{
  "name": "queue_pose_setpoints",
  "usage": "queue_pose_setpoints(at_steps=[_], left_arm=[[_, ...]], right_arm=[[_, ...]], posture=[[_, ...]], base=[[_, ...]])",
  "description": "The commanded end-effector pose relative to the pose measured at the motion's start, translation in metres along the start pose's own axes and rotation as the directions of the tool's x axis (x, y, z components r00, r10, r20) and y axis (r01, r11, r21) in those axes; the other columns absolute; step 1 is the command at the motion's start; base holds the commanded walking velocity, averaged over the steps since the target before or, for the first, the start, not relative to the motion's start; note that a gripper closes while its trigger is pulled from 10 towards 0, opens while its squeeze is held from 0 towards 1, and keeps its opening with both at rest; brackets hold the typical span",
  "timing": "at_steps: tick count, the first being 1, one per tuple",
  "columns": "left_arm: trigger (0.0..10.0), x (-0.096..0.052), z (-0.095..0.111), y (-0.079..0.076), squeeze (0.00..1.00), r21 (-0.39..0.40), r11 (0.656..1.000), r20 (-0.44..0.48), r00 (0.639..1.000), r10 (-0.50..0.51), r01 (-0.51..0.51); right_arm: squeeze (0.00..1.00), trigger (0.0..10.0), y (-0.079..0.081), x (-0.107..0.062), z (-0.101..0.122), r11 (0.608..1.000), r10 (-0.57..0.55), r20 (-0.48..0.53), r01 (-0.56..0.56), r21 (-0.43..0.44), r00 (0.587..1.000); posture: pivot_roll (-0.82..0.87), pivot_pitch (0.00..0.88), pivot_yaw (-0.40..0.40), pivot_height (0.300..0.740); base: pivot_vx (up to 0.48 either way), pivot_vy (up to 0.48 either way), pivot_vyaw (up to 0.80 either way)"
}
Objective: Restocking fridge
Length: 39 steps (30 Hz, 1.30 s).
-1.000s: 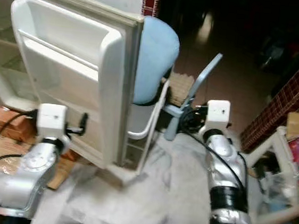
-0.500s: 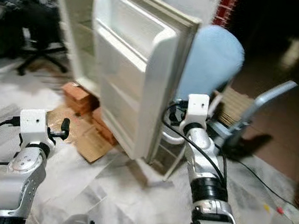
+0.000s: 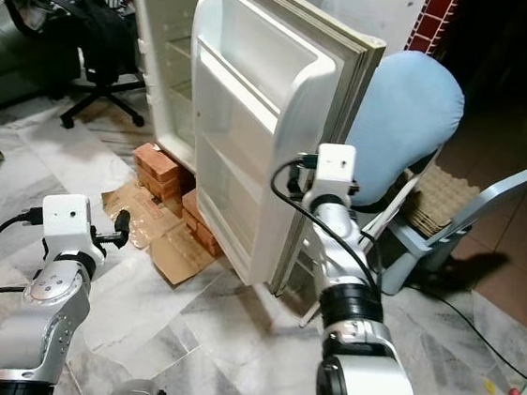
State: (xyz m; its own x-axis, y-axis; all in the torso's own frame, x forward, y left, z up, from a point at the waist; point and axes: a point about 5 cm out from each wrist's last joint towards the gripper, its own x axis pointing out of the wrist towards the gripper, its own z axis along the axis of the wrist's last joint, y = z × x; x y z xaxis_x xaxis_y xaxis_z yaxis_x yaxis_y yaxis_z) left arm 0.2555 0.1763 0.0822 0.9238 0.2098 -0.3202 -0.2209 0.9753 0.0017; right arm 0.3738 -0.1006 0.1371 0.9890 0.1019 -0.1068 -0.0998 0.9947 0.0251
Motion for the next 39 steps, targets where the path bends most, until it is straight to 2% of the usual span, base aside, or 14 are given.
queue_pose_setpoints(at_steps=[1, 2, 3, 4, 8, 9, 11, 15, 20, 22, 23, 27, 28, 39], left_arm=[[10.0, 0.001, 0.002, -0.002, 0.00, 0.002, 1.000, 0.004, 1.000, -0.007, 0.007], [10.0, 0.002, 0.003, -0.003, 0.00, 0.003, 1.000, 0.007, 1.000, -0.009, 0.009], [10.0, 0.002, 0.003, -0.004, 0.00, 0.002, 1.000, 0.007, 1.000, -0.009, 0.008], [10.0, 0.002, 0.003, -0.004, 0.00, 0.002, 1.000, 0.006, 1.000, -0.009, 0.009], [10.0, 0.003, 0.001, -0.004, 0.00, -0.001, 1.000, -0.005, 1.000, -0.009, 0.009], [10.0, 0.003, 0.001, -0.004, 0.00, -0.003, 1.000, -0.009, 1.000, -0.009, 0.009], [10.0, 0.003, 0.000, -0.004, 0.00, -0.003, 1.000, -0.010, 1.000, -0.010, 0.010], [10.0, 0.005, 0.001, -0.005, 0.00, -0.004, 1.000, -0.005, 1.000, -0.016, 0.016], [10.0, 0.005, 0.001, -0.003, 0.00, -0.018, 1.000, -0.014, 1.000, -0.016, 0.016], [10.0, 0.004, 0.000, -0.002, 0.00, -0.013, 1.000, -0.011, 1.000, -0.017, 0.017], [10.0, 0.004, 0.001, -0.001, 0.00, -0.008, 1.000, -0.004, 1.000, -0.020, 0.020], [10.0, 0.004, 0.001, -0.001, 0.00, -0.005, 1.000, 0.000, 1.000, -0.024, 0.024], [10.0, 0.004, 0.002, 0.000, 0.00, 0.003, 1.000, 0.018, 1.000, -0.016, 0.016], [10.0, 0.003, 0.005, 0.006, 0.00, 0.019, 1.000, 0.069, 0.998, -0.014, 0.013]], right_arm=[[0.00, 10.0, 0.015, 0.003, 0.015, 0.996, 0.074, 0.052, -0.077, 0.043, 0.996], [0.00, 10.0, 0.042, 0.001, 0.032, 0.962, 0.226, 0.128, -0.242, 0.128, 0.966], [0.00, 10.0, 0.048, 0.000, 0.037, 0.948, 0.260, 0.151, -0.282, 0.145, 0.954], [0.00, 10.0, 0.059, -0.006, 0.046, 0.904, 0.349, 0.203, -0.386, 0.185, 0.915], [0.00, 10.0, 0.068, -0.019, 0.057, 0.808, 0.490, 0.275, -0.549, 0.213, 0.827], [0.00, 10.0, 0.069, -0.026, 0.056, 0.775, 0.546, 0.282, -0.604, 0.186, 0.789], [0.00, 10.0, 0.067, -0.029, 0.053, 0.765, 0.574, 0.267, -0.624, 0.162, 0.774], [0.00, 10.0, 0.038, -0.028, 0.012, 0.843, 0.529, 0.105, -0.536, 0.048, 0.842], [0.00, 10.0, 0.022, -0.036, -0.011, 0.863, 0.505, 0.001, -0.505, -0.001, 0.863], [0.00, 10.0, 0.014, -0.039, -0.022, 0.890, 0.453, -0.042, -0.455, -0.039, 0.890], [0.00, 10.0, 0.003, -0.040, -0.031, 0.922, 0.372, -0.077, -0.378, -0.083, 0.925], [0.00, 10.0, -0.006, -0.040, -0.039, 0.947, 0.292, -0.100, -0.302, -0.108, 0.951], [0.00, 10.0, -0.015, -0.040, -0.043, 0.964, 0.225, -0.110, -0.237, -0.118, 0.968], [0.00, 10.0, -0.042, -0.040, -0.039, 0.990, 0.027, -0.049, -0.033, -0.135, 0.998]], posture=[[0.09, 0.000, -0.045, 0.740], [0.09, 0.000, -0.048, 0.740], [0.09, 0.000, -0.048, 0.740], [0.09, 0.000, -0.050, 0.740], [0.09, 0.000, -0.051, 0.740], [0.09, 0.000, -0.051, 0.740], [0.09, 0.000, -0.051, 0.740], [0.09, 0.000, -0.048, 0.740], [0.09, 0.000, -0.048, 0.740], [0.09, 0.000, -0.047, 0.740], [0.09, 0.000, -0.047, 0.740], [0.09, 0.000, -0.046, 0.740], [0.09, 0.000, -0.046, 0.740], [0.09, 0.000, -0.048, 0.740]], base=[[0.000, 0.000, 0.00], [0.000, 0.000, 0.00], [0.000, 0.000, 0.00], [0.000, 0.000, 0.00], [0.000, 0.000, 0.00], [0.000, 0.000, 0.00], [0.000, 0.000, 0.00], [0.000, 0.000, 0.00], [0.000, 0.000, 0.00], [0.000, 0.000, 0.00], [0.000, 0.000, 0.00], [0.000, 0.000, 0.00], [0.000, 0.000, 0.00], [0.000, 0.000, 0.00]])
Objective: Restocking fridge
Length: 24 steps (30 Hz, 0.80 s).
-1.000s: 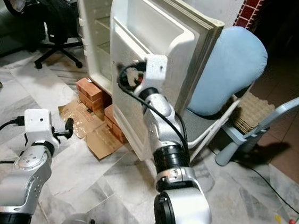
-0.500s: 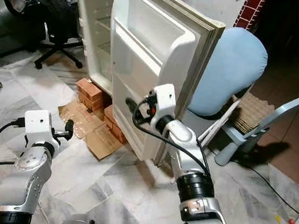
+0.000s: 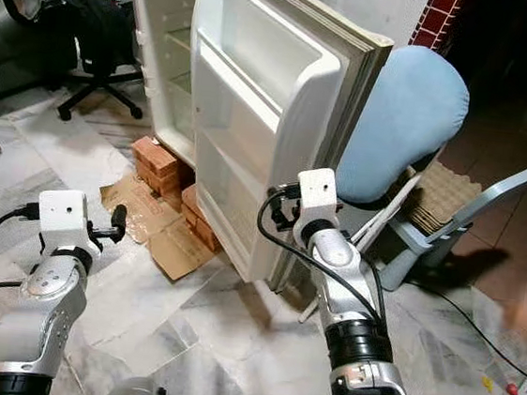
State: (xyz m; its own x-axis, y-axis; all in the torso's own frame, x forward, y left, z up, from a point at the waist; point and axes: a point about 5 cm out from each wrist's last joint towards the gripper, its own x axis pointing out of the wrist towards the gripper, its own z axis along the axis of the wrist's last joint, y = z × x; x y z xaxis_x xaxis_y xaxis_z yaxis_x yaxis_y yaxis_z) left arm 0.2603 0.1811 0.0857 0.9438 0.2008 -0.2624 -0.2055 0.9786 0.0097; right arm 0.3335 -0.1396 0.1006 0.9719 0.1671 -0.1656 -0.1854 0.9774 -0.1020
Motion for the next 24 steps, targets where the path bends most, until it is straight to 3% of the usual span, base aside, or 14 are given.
queue_pose_setpoints(at_steps=[1, 10, 24], left_arm=[[10.0, -0.001, 0.000, 0.002, 0.00, 0.000, 1.000, 0.012, 1.000, -0.005, 0.005], [10.0, -0.002, 0.001, -0.001, 0.00, -0.013, 0.999, 0.025, 0.999, -0.044, 0.045], [10.0, -0.002, 0.002, -0.005, 0.00, -0.026, 0.998, 0.031, 0.997, -0.064, 0.065]], right_arm=[[0.00, 10.0, -0.008, 0.000, 0.002, 0.998, -0.058, 0.018, 0.058, 0.006, 0.998], [0.00, 10.0, -0.018, 0.003, 0.021, 0.990, -0.144, 0.123, 0.142, 0.024, 0.982], [0.00, 10.0, -0.024, 0.003, 0.027, 0.981, -0.196, 0.164, 0.194, 0.030, 0.967]], posture=[[0.09, 0.000, -0.047, 0.740], [0.08, 0.000, -0.043, 0.740], [0.08, 0.000, -0.043, 0.740]], base=[[0.000, 0.000, 0.00], [0.228, 0.000, 0.00], [0.369, 0.000, 0.00]])
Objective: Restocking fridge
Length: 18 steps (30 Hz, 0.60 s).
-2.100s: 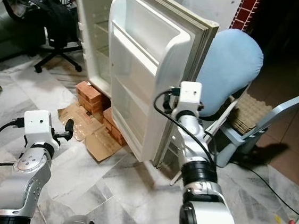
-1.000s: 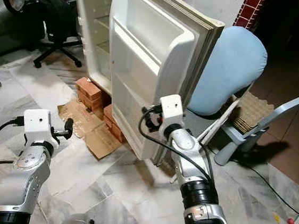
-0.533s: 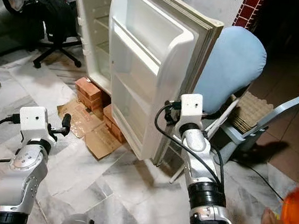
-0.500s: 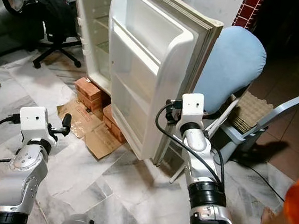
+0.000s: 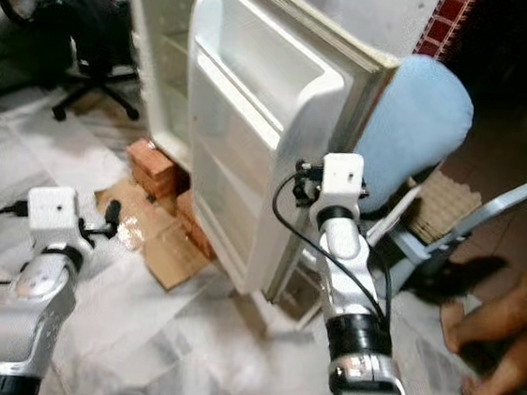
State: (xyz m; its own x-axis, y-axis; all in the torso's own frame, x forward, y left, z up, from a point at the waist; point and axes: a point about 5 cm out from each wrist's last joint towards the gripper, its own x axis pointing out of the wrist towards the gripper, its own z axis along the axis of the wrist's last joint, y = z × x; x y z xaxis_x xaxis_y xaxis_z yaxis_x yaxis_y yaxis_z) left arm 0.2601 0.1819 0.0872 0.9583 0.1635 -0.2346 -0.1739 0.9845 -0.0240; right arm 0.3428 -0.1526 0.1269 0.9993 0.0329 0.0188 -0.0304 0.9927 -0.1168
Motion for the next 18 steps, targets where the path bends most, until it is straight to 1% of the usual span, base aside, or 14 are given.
queue_pose_setpoints(at_steps=[1, 6, 13, 14, 18], left_arm=[[10.0, -0.001, 0.001, -0.006, 0.00, -0.003, 1.000, 0.002, 1.000, -0.024, 0.024], [10.0, -0.002, 0.000, -0.007, 0.00, -0.013, 1.000, 0.000, 1.000, -0.014, 0.014], [10.0, -0.001, 0.000, -0.007, 0.00, -0.013, 1.000, -0.006, 1.000, 0.005, -0.006], [10.0, -0.001, 0.000, -0.008, 0.00, -0.008, 1.000, -0.004, 1.000, 0.007, -0.007], [10.0, -0.001, 0.001, -0.007, 0.00, -0.006, 1.000, -0.004, 1.000, 0.016, -0.016]], right_arm=[[0.00, 10.0, -0.007, 0.003, 0.001, 0.999, -0.043, -0.001, 0.043, 0.013, 0.999], [0.00, 10.0, -0.006, 0.004, 0.002, 0.999, -0.041, -0.002, 0.041, 0.014, 0.999], [0.00, 10.0, 0.000, 0.011, 0.008, 0.999, -0.031, 0.007, 0.030, 0.043, 1.000], [0.00, 10.0, 0.003, 0.014, 0.011, 0.998, -0.011, 0.011, 0.010, 0.065, 1.000], [0.00, 10.0, 0.013, 0.017, 0.010, 0.980, 0.155, -0.008, -0.153, 0.130, 0.988]], posture=[[0.08, 0.000, -0.042, 0.740], [0.09, 0.000, -0.043, 0.740], [0.09, 0.000, -0.044, 0.740], [0.09, 0.000, -0.046, 0.740], [0.10, 0.000, -0.051, 0.740]], base=[[0.382, 0.000, 0.00], [0.000, 0.000, 0.00], [0.000, 0.000, 0.00], [0.000, 0.000, 0.00], [0.000, 0.000, 0.00]])
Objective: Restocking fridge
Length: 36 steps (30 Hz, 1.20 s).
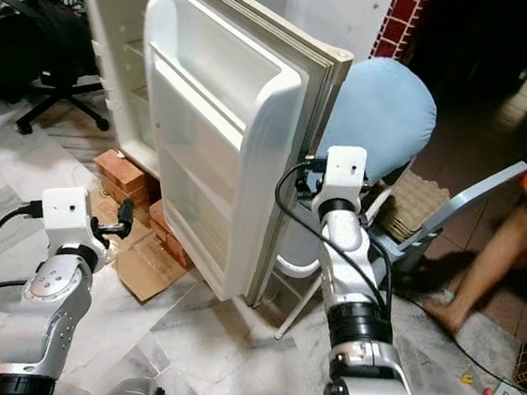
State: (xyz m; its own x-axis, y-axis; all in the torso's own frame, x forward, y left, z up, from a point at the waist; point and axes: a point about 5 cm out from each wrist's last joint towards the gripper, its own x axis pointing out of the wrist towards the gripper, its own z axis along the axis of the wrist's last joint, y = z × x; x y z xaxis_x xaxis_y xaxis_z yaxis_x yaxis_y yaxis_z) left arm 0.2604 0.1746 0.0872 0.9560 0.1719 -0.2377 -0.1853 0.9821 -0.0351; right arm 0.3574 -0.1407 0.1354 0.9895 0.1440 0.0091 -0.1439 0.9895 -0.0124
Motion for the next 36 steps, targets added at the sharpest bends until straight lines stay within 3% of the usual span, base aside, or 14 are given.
queue_pose_setpoints(at_steps=[1, 6, 9, 11, 13, 17, 21, 25, 26, 27, 28, 29, 33, 36], left_arm=[[10.0, 0.000, 0.001, 0.000, 0.00, 0.008, 1.000, -0.004, 1.000, 0.011, -0.011], [10.0, -0.001, 0.000, 0.001, 0.00, 0.006, 1.000, -0.012, 1.000, 0.016, -0.016], [10.0, 0.000, 0.000, 0.001, 0.00, 0.008, 1.000, -0.014, 1.000, 0.014, -0.014], [10.0, 0.000, -0.001, 0.000, 0.00, 0.014, 1.000, -0.018, 1.000, 0.010, -0.010], [10.0, 0.000, -0.001, 0.000, 0.00, 0.014, 1.000, -0.018, 1.000, 0.010, -0.010], [10.0, 0.001, -0.001, 0.000, 0.00, 0.022, 1.000, -0.028, 1.000, 0.012, -0.011], [10.0, 0.001, -0.001, 0.001, 0.00, 0.023, 1.000, -0.030, 0.999, 0.014, -0.013], [10.0, 0.001, -0.001, 0.002, 0.00, 0.028, 0.999, -0.034, 0.999, 0.020, -0.019], [10.0, 0.002, -0.002, 0.002, 0.00, 0.033, 0.999, -0.038, 0.999, 0.019, -0.018], [10.0, 0.002, -0.002, 0.002, 0.00, 0.033, 0.999, -0.038, 0.999, 0.019, -0.018], [10.0, 0.002, -0.003, 0.001, 0.00, 0.030, 0.999, -0.057, 0.998, 0.017, -0.015], [10.0, 0.003, -0.004, 0.000, 0.00, 0.025, 1.000, -0.072, 0.997, 0.016, -0.014], [10.0, 0.004, -0.014, -0.004, 0.00, 0.017, 1.000, -0.156, 0.988, -0.007, 0.010], [10.0, 0.002, -0.027, -0.010, 0.00, -0.005, 0.998, -0.267, 0.962, -0.059, 0.060]], right_arm=[[0.00, 10.0, 0.005, 0.002, -0.002, 0.991, 0.130, -0.040, -0.129, 0.034, 0.991], [0.00, 10.0, 0.007, -0.004, -0.011, 0.949, 0.311, -0.125, -0.315, -0.016, 0.942], [0.00, 10.0, -0.001, -0.005, -0.017, 0.941, 0.315, -0.183, -0.332, -0.069, 0.931], [0.00, 10.0, -0.018, -0.002, -0.025, 0.937, 0.255, -0.291, -0.309, -0.160, 0.922], [0.00, 10.0, -0.018, -0.002, -0.025, 0.937, 0.255, -0.291, -0.309, -0.160, 0.922], [0.00, 10.0, -0.046, 0.002, -0.028, 0.930, 0.127, -0.395, -0.248, -0.271, 0.910], [0.00, 10.0, -0.053, 0.006, -0.023, 0.928, 0.068, -0.387, -0.200, -0.313, 0.920], [0.00, 10.0, -0.063, 0.023, 0.010, 0.953, -0.126, -0.196, 0.064, -0.296, 0.972], [0.00, 10.0, -0.054, 0.032, 0.029, 0.976, -0.164, -0.097, 0.147, -0.162, 0.982], [0.00, 10.0, -0.054, 0.032, 0.029, 0.976, -0.164, -0.097, 0.147, -0.162, 0.982], [0.00, 10.0, -0.039, 0.039, 0.040, 0.989, -0.149, -0.046, 0.149, -0.020, 0.988], [0.00, 10.0, -0.029, 0.042, 0.044, 0.992, -0.119, -0.031, 0.120, 0.029, 0.992], [0.00, 10.0, 0.006, 0.048, 0.056, 0.990, -0.017, 0.012, 0.016, 0.143, 1.000], [0.00, 10.0, 0.048, 0.049, 0.071, 0.969, 0.105, 0.073, -0.118, 0.215, 0.992]], posture=[[0.10, 0.000, -0.054, 0.740], [0.10, 0.000, -0.055, 0.740], [0.10, 0.000, -0.055, 0.740], [0.09, 0.000, -0.052, 0.740], [0.09, 0.000, -0.052, 0.740], [0.11, 0.000, -0.052, 0.740], [0.11, 0.000, -0.054, 0.740], [0.11, 0.000, -0.053, 0.740], [0.11, 0.000, -0.051, 0.740], [0.11, 0.000, -0.051, 0.740], [0.11, 0.000, -0.050, 0.740], [0.11, 0.000, -0.049, 0.740], [0.11, 0.000, -0.049, 0.740], [0.11, 0.000, -0.051, 0.740]], base=[[0.000, 0.000, 0.00], [0.000, 0.000, 0.00], [0.000, 0.000, 0.00], [0.000, 0.000, 0.00], [0.000, 0.000, 0.00], [0.000, 0.000, 0.00], [0.000, 0.000, 0.00], [0.000, 0.000, 0.00], [0.000, 0.000, 0.00], [0.000, 0.000, 0.00], [0.000, 0.000, 0.00], [0.000, 0.000, 0.00], [0.000, 0.000, 0.00], [0.000, 0.000, 0.00]])
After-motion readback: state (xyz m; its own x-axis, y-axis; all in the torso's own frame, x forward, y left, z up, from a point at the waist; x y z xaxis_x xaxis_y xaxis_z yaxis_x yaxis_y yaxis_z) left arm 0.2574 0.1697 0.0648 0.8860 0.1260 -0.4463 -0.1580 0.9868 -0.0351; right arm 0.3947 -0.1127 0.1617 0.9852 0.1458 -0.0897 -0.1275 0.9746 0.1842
